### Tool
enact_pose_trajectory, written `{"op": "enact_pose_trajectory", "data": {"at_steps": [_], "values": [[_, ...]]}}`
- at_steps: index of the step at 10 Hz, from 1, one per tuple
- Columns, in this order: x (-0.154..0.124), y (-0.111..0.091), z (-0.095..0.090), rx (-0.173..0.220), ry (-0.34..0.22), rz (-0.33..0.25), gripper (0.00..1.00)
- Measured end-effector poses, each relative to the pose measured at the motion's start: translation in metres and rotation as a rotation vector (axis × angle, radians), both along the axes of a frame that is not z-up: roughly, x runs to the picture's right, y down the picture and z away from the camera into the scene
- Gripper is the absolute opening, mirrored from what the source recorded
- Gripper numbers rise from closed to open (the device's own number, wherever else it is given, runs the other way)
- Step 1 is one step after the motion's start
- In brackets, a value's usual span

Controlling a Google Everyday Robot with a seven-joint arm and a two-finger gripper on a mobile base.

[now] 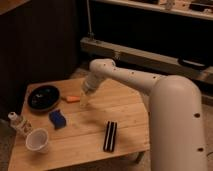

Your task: Place the pepper on the white sponge

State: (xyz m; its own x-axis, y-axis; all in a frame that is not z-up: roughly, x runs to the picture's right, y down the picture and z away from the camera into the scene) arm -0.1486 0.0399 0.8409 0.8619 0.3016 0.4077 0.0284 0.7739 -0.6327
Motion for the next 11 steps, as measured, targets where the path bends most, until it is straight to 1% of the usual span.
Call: {"op": "enact_pose_trajectory", "data": {"at_steps": [1,4,6,7,8,11], "values": [[-0.012,0.003,0.006,0.009,-0.001,-0.024,0.8],[-0.035,0.01,0.018,0.031,0.037,-0.058,0.8],[-0.034,0.01,0.024,0.04,0.077,-0.053,0.8],[-0.036,0.012,0.033,0.041,0.097,-0.05,0.8],[-0.047,0.01,0.049,0.042,0.115,-0.046,0.8],[-0.053,0.002,0.068,0.032,0.151,-0.056,0.8]]}}
